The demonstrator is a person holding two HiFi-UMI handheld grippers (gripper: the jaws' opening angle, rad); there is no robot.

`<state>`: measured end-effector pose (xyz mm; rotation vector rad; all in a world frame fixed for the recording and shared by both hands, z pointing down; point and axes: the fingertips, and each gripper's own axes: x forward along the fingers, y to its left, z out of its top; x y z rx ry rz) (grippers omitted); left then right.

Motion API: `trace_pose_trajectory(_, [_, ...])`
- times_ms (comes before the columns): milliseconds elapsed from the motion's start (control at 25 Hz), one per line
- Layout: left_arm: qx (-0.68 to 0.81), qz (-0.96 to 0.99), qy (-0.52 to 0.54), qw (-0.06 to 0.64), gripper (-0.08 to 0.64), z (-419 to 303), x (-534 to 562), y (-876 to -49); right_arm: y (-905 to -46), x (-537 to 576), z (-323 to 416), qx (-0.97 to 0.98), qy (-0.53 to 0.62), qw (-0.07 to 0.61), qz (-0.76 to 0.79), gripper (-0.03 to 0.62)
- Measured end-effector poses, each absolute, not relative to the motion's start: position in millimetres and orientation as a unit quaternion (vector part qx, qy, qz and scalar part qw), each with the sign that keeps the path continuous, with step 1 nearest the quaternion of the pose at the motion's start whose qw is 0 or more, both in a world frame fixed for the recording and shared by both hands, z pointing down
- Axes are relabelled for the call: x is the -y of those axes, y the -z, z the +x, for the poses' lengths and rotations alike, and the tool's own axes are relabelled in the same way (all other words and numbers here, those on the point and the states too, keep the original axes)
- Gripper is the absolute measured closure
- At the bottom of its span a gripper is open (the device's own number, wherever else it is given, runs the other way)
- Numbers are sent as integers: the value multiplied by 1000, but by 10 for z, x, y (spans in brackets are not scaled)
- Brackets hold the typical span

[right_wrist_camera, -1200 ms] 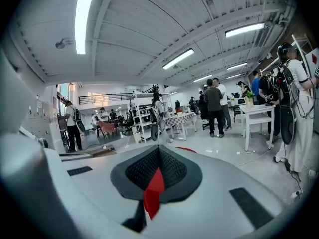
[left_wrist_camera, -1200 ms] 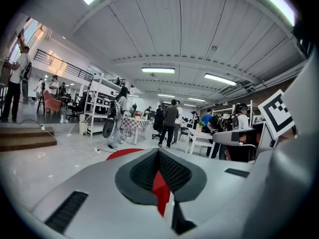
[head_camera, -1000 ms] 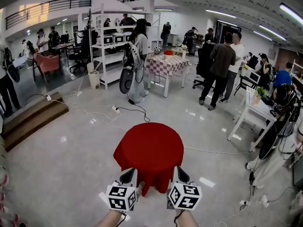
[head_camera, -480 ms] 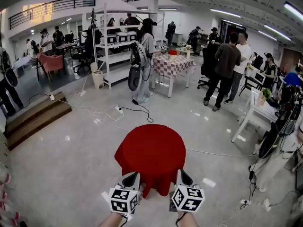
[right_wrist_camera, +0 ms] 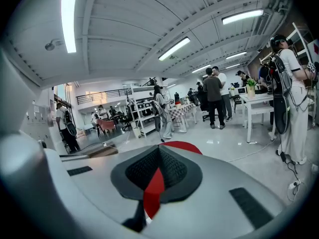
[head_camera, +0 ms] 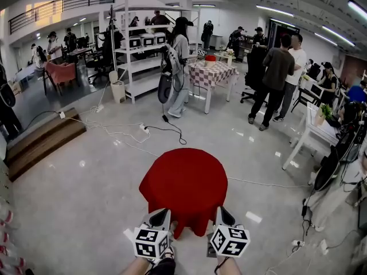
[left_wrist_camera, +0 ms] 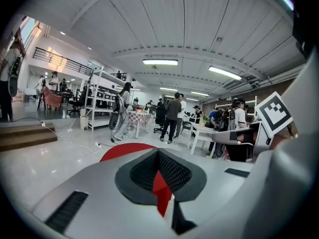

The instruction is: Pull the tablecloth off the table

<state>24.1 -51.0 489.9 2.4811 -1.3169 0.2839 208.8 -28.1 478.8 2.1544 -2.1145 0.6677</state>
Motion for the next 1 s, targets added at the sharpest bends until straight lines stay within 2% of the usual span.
trace_pose_trajectory(1000, [428, 890, -55, 151, 545, 634, 2311, -4580, -4317, 1980, 2324, 678, -171, 20, 714, 568])
